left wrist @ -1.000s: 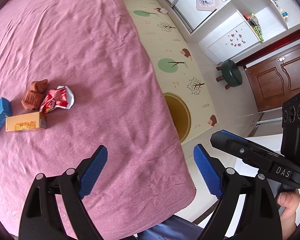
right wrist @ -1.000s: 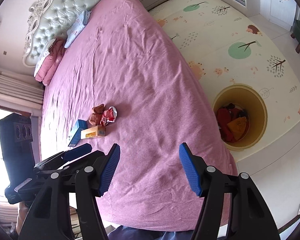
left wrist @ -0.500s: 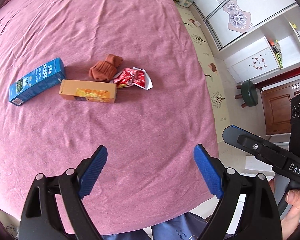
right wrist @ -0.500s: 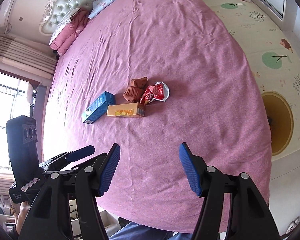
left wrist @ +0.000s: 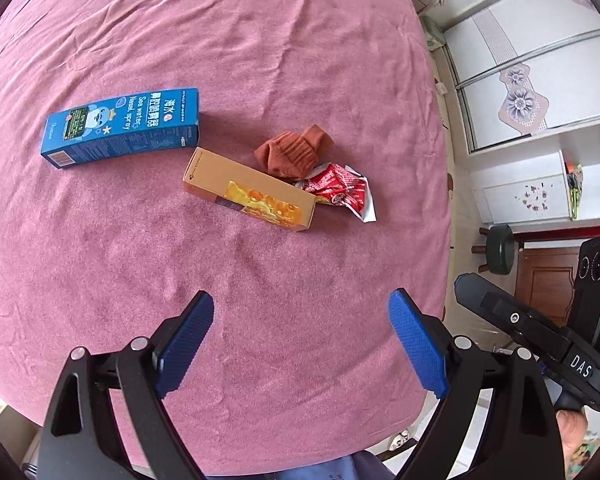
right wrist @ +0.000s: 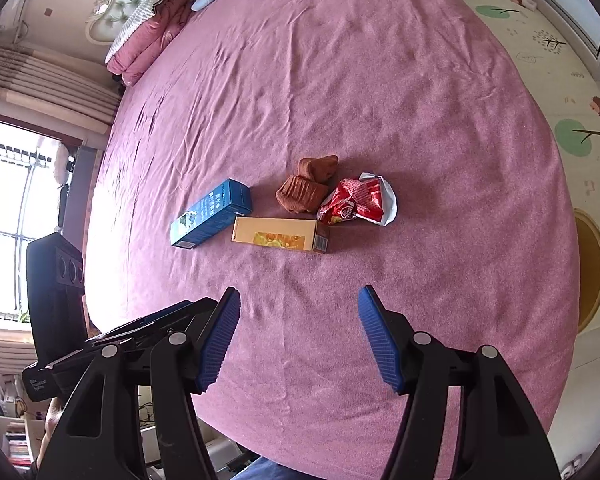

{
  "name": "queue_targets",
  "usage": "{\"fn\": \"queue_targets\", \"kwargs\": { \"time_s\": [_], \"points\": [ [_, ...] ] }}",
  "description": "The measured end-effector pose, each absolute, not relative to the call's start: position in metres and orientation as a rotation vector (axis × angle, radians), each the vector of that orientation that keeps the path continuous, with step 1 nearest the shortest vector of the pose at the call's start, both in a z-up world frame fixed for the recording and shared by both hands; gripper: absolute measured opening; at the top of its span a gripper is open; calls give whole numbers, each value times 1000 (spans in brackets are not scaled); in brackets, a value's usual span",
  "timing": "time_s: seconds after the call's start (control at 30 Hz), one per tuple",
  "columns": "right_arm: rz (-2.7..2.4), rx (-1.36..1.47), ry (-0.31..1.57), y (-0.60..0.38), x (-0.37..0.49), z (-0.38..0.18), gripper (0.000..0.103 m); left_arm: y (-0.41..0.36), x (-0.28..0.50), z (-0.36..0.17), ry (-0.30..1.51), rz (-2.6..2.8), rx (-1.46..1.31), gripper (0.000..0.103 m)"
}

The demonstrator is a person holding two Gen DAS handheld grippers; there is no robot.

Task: Collect trash
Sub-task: 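Move both tools back over the gold box and brown sock, then grasp the gold box with the left tool while the right tool grasps the brown sock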

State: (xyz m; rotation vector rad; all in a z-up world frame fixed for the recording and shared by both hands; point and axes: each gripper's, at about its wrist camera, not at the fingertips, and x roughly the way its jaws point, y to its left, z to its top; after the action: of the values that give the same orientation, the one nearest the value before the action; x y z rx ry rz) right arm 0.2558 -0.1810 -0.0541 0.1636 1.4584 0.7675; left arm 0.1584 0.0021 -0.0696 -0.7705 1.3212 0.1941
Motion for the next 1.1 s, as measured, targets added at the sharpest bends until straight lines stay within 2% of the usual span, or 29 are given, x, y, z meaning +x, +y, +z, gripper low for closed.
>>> {"fn": "queue_targets", "kwargs": {
  "time_s": [0.63, 1.1],
  "points": [
    [753, 90, 1570, -109, 328, -120, 60, 68, 178, -172, 1283, 583, -1316, 90],
    [672, 189, 1662, -78, 357, -164, 62, 70, 206, -213, 1308, 704, -1426, 91]
  ]
}}
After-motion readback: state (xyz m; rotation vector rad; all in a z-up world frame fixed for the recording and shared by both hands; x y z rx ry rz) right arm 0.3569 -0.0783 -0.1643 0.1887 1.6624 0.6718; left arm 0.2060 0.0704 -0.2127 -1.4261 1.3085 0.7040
